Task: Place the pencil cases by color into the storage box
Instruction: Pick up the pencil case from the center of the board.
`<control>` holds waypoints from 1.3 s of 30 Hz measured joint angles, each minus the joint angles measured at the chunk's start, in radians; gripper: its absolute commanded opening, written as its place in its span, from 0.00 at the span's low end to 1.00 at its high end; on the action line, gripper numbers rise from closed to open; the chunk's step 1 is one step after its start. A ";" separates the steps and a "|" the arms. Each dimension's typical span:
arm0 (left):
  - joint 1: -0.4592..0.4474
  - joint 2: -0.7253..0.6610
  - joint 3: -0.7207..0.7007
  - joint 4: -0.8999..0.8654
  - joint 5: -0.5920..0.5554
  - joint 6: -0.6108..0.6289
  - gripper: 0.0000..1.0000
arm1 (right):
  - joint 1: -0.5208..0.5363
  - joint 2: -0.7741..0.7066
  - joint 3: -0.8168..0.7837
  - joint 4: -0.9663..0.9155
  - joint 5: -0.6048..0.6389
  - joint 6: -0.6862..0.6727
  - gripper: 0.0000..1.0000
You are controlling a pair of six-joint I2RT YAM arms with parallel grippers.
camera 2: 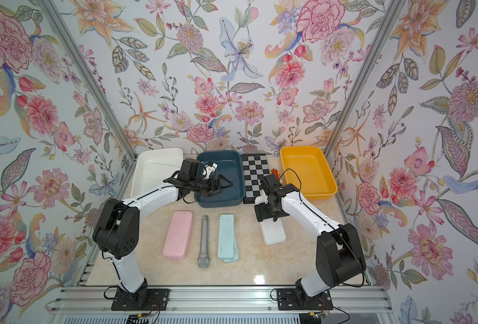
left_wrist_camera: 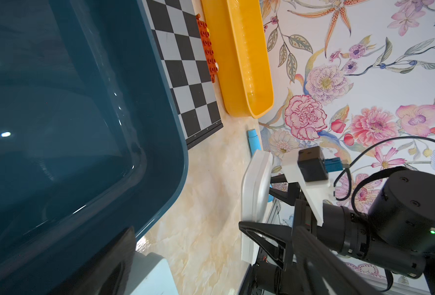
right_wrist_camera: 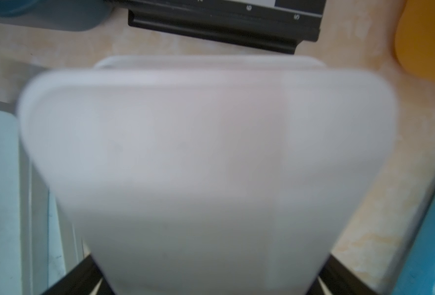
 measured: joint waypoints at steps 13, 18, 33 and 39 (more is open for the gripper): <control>-0.073 0.059 0.098 0.119 0.097 -0.109 0.98 | -0.006 -0.019 0.119 -0.029 -0.035 0.000 0.88; -0.093 0.095 0.121 0.145 0.117 -0.135 0.97 | -0.008 -0.019 0.157 -0.027 -0.065 0.000 0.88; -0.139 0.159 0.167 0.178 0.138 -0.175 0.96 | -0.016 -0.019 0.200 -0.031 -0.076 0.016 0.89; -0.140 0.156 0.164 0.179 0.127 -0.167 0.96 | -0.018 -0.019 0.200 -0.031 -0.077 0.016 0.89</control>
